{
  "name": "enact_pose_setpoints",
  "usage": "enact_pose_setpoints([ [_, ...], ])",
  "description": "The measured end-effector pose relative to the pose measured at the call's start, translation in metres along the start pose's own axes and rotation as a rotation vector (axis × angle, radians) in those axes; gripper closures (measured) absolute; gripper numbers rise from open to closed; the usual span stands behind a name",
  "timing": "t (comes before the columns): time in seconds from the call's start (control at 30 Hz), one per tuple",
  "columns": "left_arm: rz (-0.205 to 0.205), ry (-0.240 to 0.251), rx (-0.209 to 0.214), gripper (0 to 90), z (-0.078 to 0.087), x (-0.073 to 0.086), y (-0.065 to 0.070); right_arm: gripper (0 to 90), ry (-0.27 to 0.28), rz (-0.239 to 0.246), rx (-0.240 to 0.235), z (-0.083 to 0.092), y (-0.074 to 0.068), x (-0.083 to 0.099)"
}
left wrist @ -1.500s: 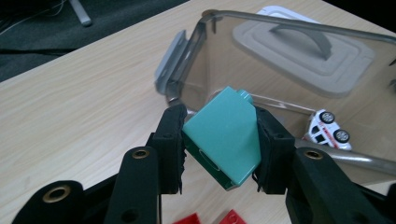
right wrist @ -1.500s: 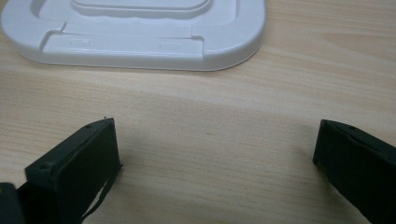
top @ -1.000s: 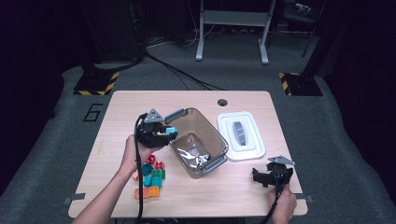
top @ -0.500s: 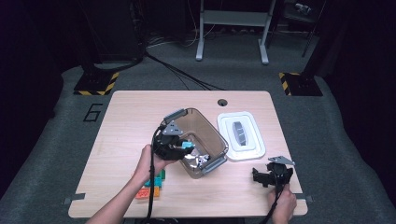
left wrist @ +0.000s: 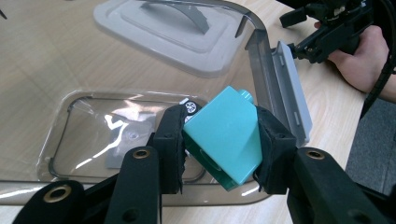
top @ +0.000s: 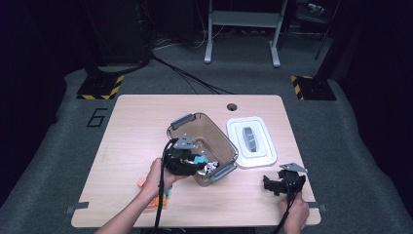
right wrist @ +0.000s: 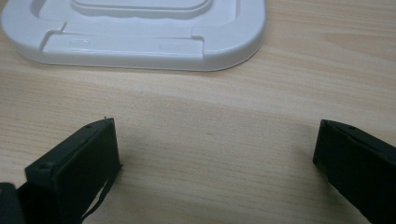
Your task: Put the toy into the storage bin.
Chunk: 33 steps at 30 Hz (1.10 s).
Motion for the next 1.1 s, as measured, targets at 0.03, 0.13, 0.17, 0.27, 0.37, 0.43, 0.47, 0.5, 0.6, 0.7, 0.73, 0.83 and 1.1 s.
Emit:
enact_pose_setpoints([
  [0.03, 0.001, 0.004, 0.002, 59.6, -0.001, 0.0, 0.0, 0.0, 0.001, 0.001, 0.0, 0.0, 0.0, 0.0],
  [0.13, 0.001, -0.006, 0.01, 59.5, -0.005, 0.0, 0.001, 0.0, 0.001, 0.001, 0.0, 0.0, 0.0, 0.0],
  [0.17, -0.002, -0.011, 0.014, 59.6, -0.007, 0.0, 0.002, 0.0, 0.001, 0.001, 0.0, 0.0, 0.0, 0.0],
  [0.27, -0.009, -0.03, 0.02, 59.6, -0.012, 0.004, 0.005, 0.0, 0.001, 0.001, 0.0, 0.0, 0.0, 0.0],
  [0.37, -0.004, -0.031, 0.021, 59.5, -0.014, 0.005, 0.006, 0.0, 0.001, 0.001, 0.0, 0.0, 0.0, 0.0],
  [0.43, -0.002, -0.036, 0.023, 58.9, -0.014, 0.005, 0.006, 0.0, 0.001, 0.001, 0.0, 0.0, 0.0, 0.0],
  [0.47, 0.0, -0.038, 0.022, 56.1, -0.014, 0.005, 0.006, 0.0, 0.001, 0.0, 0.0, 0.0, 0.0, 0.0],
  [0.5, 0.002, -0.04, 0.009, 52.9, -0.013, 0.005, 0.005, 0.0, 0.001, 0.0, 0.0, 0.0, 0.0, 0.0],
  [0.6, 0.007, -0.032, 0.01, 41.6, -0.008, 0.005, 0.003, 0.0, 0.0, 0.0, 0.0, 0.0, 0.0, 0.0],
  [0.7, 0.006, -0.011, -0.008, 35.6, 0.001, 0.005, 0.001, 0.0, 0.001, 0.001, 0.0, 0.0, 0.0, 0.0],
  [0.73, 0.005, -0.002, -0.014, 33.5, 0.004, 0.006, 0.0, 0.0, 0.001, 0.001, 0.0, 0.0, 0.0, 0.0],
  [0.83, 0.0, 0.023, -0.048, 28.3, 0.018, 0.008, -0.004, 0.0, 0.001, 0.001, 0.0, 0.0, 0.0, 0.0],
  [1.1, 0.028, 0.068, -0.141, 16.1, 0.059, 0.027, -0.028, 0.0, 0.001, 0.001, 0.0, 0.0, 0.0, 0.0],
])
Point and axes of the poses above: each handheld gripper's, and its own axes: z roughly backward along the jaws, x roughly out of its underside, y roughly to its right, the point moved 7 cm from there along -z, roughly forward along the jaws, and after that the axes turned 8 degrees about x, right-handed, at the moved point
